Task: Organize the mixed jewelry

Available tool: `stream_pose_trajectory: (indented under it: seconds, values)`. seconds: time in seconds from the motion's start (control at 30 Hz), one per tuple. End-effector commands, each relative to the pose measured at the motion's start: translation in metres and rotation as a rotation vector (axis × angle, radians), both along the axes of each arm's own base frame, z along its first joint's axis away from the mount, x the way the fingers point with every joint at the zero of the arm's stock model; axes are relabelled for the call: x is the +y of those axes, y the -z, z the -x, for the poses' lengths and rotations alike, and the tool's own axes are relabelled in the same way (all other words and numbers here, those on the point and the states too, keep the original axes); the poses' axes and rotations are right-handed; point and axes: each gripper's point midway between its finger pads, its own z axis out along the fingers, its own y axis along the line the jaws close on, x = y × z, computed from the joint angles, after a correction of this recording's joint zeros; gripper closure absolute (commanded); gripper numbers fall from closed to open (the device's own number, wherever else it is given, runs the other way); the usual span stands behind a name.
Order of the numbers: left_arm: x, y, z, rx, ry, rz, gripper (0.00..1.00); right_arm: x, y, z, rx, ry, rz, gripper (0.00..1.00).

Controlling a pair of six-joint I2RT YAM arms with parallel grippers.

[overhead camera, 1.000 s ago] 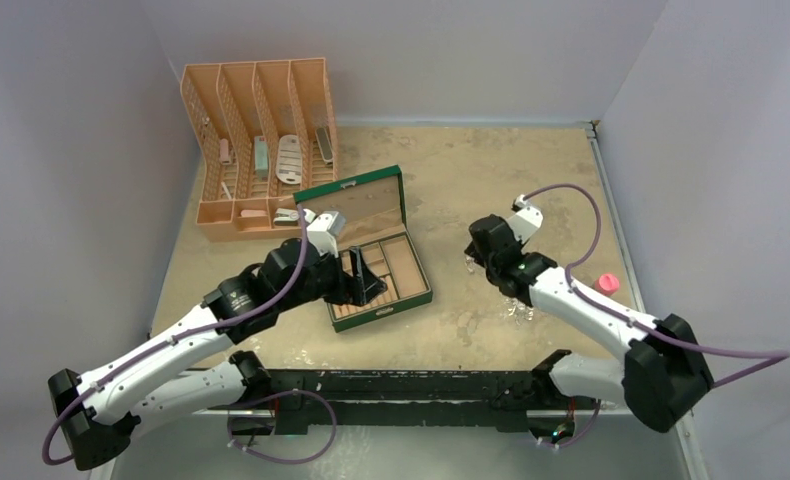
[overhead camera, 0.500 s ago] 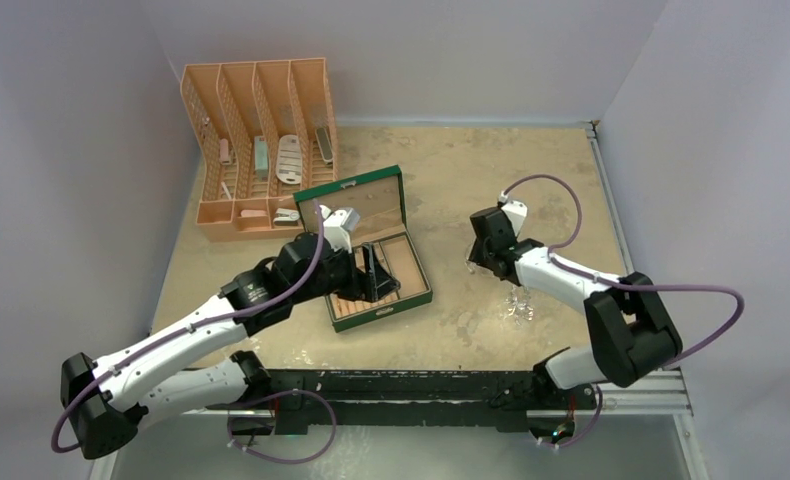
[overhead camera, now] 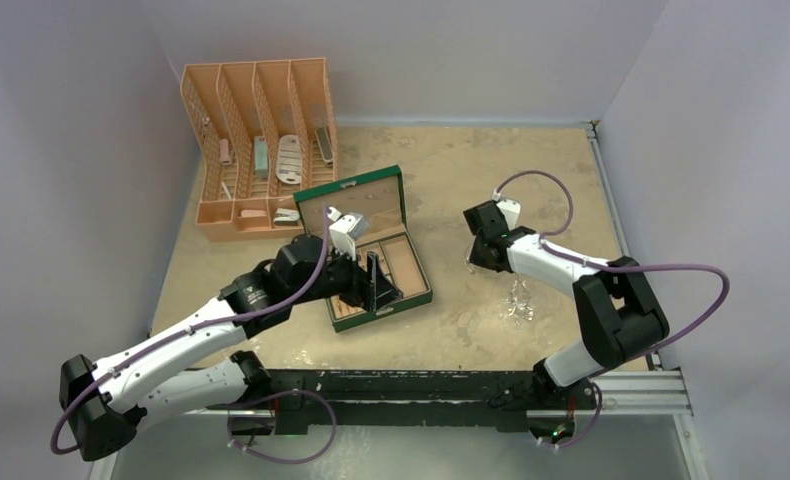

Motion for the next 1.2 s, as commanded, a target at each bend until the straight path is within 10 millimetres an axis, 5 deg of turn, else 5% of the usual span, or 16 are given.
stream_pose_trajectory:
  seconds: [0.0,0.17,0.9,1.17]
  values:
    - [-0.007,-0.007,-0.003,-0.067,0.03,0.04,0.28,-0.013,-0.002,0.015,0.039,0.089,0.018,0.73]
    - [-0.013,0.005,-0.003,-0.045,0.058,0.015,0.29,-0.011,0.01,0.023,0.071,0.099,0.001,0.7]
    - [-0.005,0.015,-0.009,-0.033,-0.005,-0.015,0.29,0.004,0.006,0.002,0.028,0.055,-0.043,0.75]
    - [-0.004,0.017,-0.009,-0.035,-0.004,-0.026,0.28,0.002,0.014,0.005,0.055,0.061,-0.024,0.9]
